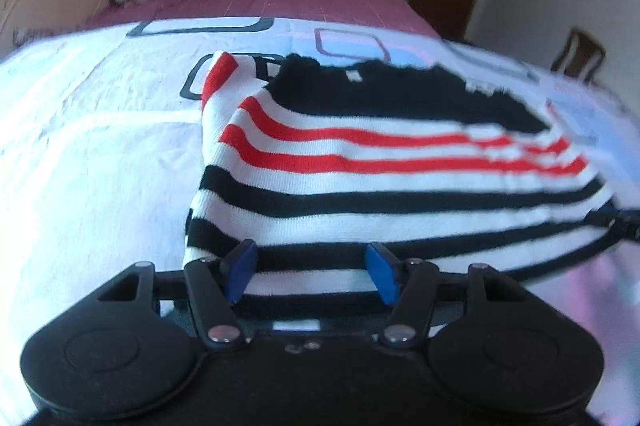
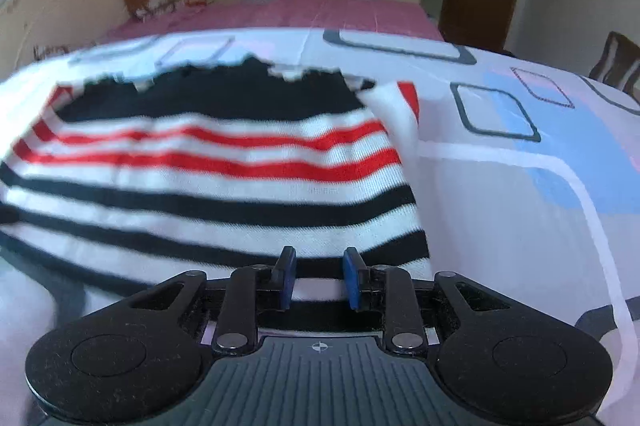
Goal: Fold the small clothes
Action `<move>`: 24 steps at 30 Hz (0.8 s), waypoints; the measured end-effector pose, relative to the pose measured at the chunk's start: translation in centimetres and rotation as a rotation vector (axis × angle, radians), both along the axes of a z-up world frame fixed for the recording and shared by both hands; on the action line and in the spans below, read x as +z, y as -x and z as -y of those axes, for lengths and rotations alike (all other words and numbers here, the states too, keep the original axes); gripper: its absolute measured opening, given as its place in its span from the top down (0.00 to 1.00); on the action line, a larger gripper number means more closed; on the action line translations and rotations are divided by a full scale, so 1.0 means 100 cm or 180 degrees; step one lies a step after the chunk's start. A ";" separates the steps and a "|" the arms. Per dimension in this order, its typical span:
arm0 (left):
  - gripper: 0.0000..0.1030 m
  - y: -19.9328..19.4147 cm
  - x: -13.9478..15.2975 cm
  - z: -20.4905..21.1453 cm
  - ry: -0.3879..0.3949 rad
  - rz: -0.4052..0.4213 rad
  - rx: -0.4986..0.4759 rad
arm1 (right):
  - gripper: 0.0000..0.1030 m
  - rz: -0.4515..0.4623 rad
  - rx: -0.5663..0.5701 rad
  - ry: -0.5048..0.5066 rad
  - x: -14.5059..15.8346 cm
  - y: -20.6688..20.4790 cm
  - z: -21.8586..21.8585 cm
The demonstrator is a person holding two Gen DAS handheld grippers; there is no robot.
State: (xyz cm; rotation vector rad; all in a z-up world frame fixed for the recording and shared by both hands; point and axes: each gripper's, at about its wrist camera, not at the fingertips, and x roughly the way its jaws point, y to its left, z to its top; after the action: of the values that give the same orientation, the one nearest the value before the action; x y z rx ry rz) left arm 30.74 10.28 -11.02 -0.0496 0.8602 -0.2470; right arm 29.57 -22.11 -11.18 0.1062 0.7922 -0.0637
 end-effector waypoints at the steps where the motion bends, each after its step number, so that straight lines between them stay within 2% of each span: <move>1: 0.34 0.003 0.004 -0.004 0.0096 -0.0031 0.0028 | 0.75 0.0051 -0.0005 -0.0032 0.007 0.002 -0.004; 3: 0.22 0.008 0.008 -0.009 0.0213 -0.0067 0.0066 | 0.75 0.0111 0.0027 -0.0090 0.016 0.003 -0.014; 8: 0.18 0.017 0.007 -0.020 0.0438 -0.0318 0.0141 | 0.73 0.0173 0.0116 -0.0295 0.024 -0.001 -0.037; 11: 0.17 0.017 0.000 -0.027 0.0638 -0.0502 0.0214 | 0.29 0.0175 0.0078 -0.0316 0.022 -0.004 -0.047; 16: 0.15 0.016 -0.012 -0.036 0.0980 -0.0683 0.0354 | 0.29 0.0234 0.0174 -0.0244 0.029 -0.006 -0.066; 24: 0.15 0.000 -0.025 -0.040 0.1422 -0.0584 0.0532 | 0.29 0.0140 0.0369 -0.0174 0.030 -0.017 -0.081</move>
State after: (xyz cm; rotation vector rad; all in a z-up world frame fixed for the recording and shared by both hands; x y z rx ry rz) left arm 30.75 14.30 -13.48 -0.5658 0.9637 -0.2765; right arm 31.25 -13.99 -8.19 0.1127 0.7549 0.0699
